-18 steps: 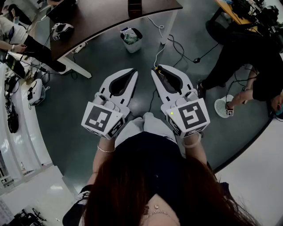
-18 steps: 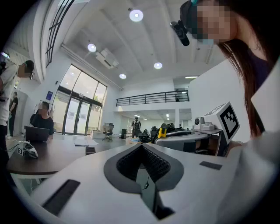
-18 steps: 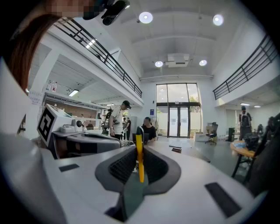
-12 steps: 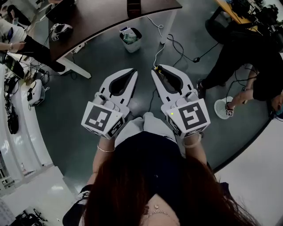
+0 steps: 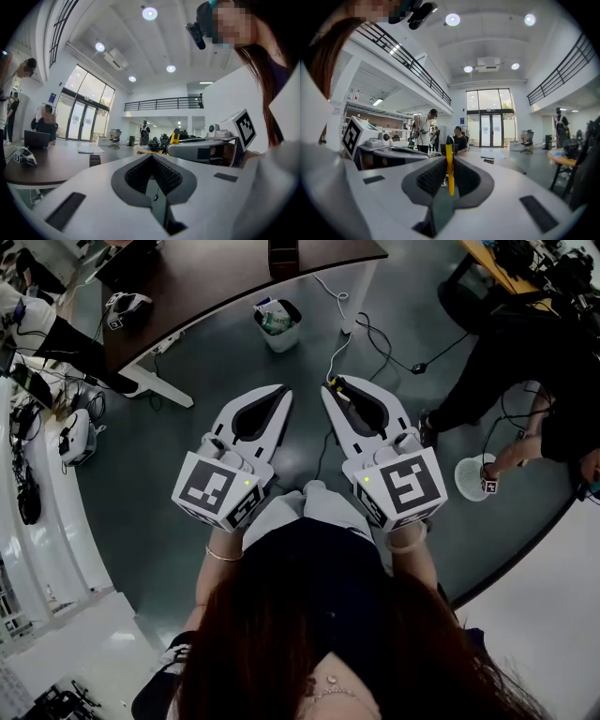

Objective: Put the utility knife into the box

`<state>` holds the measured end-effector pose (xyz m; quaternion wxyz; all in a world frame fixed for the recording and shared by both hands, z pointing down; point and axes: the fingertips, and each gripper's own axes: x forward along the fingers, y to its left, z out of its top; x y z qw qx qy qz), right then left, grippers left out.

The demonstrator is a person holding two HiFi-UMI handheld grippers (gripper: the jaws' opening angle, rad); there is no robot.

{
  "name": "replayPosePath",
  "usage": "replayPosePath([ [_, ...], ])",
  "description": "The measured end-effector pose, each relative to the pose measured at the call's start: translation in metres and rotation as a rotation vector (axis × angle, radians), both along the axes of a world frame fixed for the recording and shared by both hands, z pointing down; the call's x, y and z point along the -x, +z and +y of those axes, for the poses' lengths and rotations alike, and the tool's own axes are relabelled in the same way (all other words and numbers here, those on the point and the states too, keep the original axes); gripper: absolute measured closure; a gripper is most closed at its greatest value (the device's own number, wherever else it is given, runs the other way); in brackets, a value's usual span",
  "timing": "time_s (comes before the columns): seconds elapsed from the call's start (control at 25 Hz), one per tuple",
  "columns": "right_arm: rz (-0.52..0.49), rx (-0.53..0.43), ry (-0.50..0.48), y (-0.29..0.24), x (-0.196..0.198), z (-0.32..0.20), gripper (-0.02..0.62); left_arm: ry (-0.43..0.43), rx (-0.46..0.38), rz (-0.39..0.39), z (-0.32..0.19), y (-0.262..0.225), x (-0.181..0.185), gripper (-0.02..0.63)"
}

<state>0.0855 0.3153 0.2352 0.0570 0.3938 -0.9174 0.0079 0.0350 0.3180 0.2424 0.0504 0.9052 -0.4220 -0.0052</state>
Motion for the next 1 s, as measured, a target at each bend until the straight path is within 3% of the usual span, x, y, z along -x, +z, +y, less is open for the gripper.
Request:
replayPosePath([
  [0.56, -0.018, 0.012, -0.049, 0.001, 0.007, -0.074, 0.538, -0.046, 0.018, 0.006, -0.073, 0.003, 0.001, 0.604],
  [1.0, -0.017, -0.004, 0.001, 0.0, 0.041, -0.189, 0.538, 0.012, 0.015, 0.012, -0.196, 0.01, 0.033, 0.604],
])
